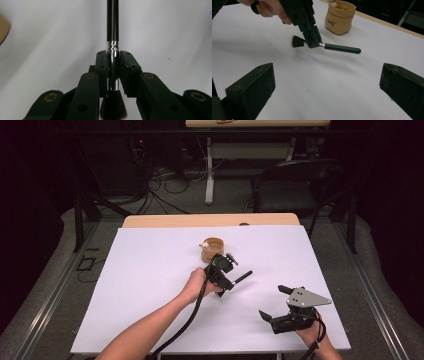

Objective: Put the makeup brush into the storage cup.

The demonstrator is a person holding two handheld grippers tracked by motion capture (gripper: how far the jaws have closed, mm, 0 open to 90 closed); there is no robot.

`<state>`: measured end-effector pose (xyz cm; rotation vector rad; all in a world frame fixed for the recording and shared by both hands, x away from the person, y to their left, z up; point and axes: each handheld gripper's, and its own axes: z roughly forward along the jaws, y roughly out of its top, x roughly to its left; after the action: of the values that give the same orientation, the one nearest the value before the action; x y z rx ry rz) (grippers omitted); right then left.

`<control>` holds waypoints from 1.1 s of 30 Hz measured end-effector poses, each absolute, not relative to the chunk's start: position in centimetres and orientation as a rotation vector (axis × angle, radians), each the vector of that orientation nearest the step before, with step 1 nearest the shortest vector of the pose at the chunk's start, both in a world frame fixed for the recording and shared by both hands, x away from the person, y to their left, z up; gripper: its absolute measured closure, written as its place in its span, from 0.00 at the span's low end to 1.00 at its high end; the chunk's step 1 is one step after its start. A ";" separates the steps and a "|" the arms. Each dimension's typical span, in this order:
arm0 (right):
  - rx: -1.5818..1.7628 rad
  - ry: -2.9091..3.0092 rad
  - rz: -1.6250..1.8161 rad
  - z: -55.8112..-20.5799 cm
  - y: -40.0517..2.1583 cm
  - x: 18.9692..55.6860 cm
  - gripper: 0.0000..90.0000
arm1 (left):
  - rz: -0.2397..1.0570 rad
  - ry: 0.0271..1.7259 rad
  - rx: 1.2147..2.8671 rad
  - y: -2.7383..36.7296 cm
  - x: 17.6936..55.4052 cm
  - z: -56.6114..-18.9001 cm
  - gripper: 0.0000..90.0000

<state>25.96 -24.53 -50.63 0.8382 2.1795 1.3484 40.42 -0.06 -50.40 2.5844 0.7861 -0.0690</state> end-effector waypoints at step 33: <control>0.845 2.296 1.341 -50.9 -24.0 26.6 0.00 | -0.030 0.525 2.682 6.0 37.4 -49.3 0.86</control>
<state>26.62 -23.99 -50.85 0.8450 2.2963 1.3412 37.40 5.99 -49.31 2.6817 0.5251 -0.0302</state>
